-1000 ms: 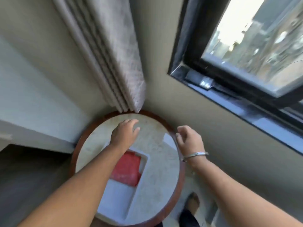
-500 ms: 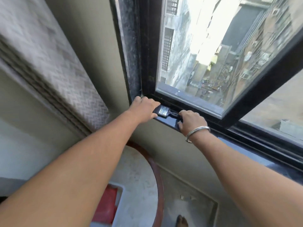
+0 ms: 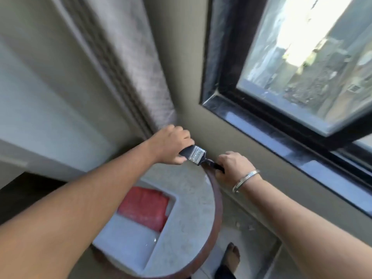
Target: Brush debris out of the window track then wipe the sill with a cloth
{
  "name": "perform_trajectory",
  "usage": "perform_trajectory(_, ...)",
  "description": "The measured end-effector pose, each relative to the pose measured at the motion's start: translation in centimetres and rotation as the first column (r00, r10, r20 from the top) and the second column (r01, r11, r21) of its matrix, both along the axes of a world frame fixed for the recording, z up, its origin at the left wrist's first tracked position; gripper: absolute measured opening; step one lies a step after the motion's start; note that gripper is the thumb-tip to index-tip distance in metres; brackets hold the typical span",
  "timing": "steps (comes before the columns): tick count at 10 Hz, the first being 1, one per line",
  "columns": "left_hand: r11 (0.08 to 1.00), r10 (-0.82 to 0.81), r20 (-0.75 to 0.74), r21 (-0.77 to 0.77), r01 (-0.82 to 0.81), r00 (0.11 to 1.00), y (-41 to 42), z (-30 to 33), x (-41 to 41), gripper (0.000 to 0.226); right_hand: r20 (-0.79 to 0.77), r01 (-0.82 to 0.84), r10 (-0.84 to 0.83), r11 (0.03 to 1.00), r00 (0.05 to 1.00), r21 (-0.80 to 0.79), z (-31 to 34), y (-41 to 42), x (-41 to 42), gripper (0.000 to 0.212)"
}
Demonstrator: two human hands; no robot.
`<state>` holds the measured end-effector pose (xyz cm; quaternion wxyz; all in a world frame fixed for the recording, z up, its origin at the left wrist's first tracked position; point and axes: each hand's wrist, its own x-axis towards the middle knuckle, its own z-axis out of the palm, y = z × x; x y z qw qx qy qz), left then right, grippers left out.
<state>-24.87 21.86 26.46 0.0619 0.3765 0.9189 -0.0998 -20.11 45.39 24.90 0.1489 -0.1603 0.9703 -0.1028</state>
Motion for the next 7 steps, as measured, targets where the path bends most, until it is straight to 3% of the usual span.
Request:
perform_trajectory(2,0.973,0.229,0.333,-0.071,-0.218,0.915,-15.2,-9.9,13.9,0.052,0.308,-0.265,0.282,0.96,0.909,-0.096,-10.0,-14.2,9.1,0.031)
perform_trajectory(3,0.95,0.313,0.42,-0.126,-0.287,0.852,-19.5,-15.5,20.3,0.051,0.442,-0.317,0.325,0.944,0.836,-0.095,-15.8,-19.3,13.6,0.025)
perform_trajectory(5,0.923,0.377,0.322,-0.205,-0.325,0.868,-22.2,-24.1,25.6,0.051,0.516,-0.341,0.326,0.938,0.792,-0.069,-24.9,-24.5,17.1,0.018)
perform_trajectory(7,0.897,0.44,0.243,-0.153,-0.414,0.864,-21.2,-24.9,26.6,0.053,0.543,-0.234,0.249,0.967,0.802,-0.098,-26.2,-25.1,17.6,0.016)
